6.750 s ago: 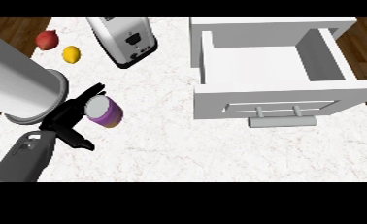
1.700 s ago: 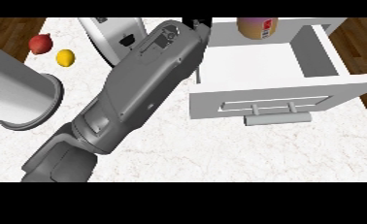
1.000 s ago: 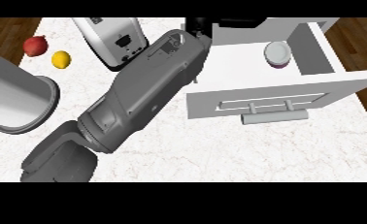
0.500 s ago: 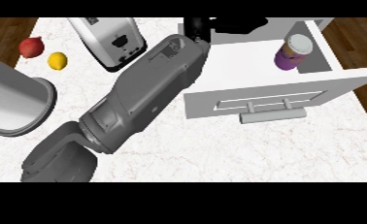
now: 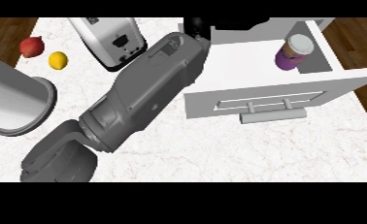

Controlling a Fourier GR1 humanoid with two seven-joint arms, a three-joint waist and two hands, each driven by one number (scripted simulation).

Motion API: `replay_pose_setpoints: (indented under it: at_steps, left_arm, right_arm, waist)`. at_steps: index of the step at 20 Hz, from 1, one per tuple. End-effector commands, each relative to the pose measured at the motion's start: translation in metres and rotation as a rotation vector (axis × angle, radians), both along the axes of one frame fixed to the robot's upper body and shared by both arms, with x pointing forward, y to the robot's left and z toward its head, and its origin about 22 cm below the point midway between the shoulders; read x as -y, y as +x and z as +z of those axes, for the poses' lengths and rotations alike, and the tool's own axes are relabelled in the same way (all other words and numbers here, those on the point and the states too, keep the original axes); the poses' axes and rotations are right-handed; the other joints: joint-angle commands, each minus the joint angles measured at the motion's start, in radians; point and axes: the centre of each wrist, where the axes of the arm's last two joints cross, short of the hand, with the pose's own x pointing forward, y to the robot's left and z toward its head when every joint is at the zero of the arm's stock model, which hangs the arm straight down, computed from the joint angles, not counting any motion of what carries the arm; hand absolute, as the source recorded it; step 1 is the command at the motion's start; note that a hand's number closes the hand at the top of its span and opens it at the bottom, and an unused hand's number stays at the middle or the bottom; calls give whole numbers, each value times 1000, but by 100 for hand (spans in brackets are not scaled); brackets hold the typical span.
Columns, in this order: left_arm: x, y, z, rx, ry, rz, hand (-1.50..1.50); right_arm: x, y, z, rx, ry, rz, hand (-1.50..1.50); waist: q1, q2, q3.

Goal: Pick up the can, place it into the drawer and close the drawer

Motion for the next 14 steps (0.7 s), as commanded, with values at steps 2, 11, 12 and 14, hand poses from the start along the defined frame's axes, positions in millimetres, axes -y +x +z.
replay_pose_setpoints:
  at_steps: [2, 11, 12, 14]
  left_arm:
    - [10, -3, 21, 28, -48, -18, -150]
    - [7, -2, 15, 104, -57, -36, -150]
    - [8, -3, 13, 93, -38, -22, -150]
    - [10, 0, 26, 95, -58, -35, -150]
  right_arm:
    - [-2, 7, 19, 64, -210, 21, -150]
    - [-44, 30, 39, 164, -419, 31, -150]
    - [-44, 39, 38, 164, -443, 26, -150]
    - [-47, 53, 32, 137, -497, 14, -150]
  waist:
    - [10, 0, 0]
    - [53, 3, -2]
    - [61, -1, -1]
    - [81, -4, -1]
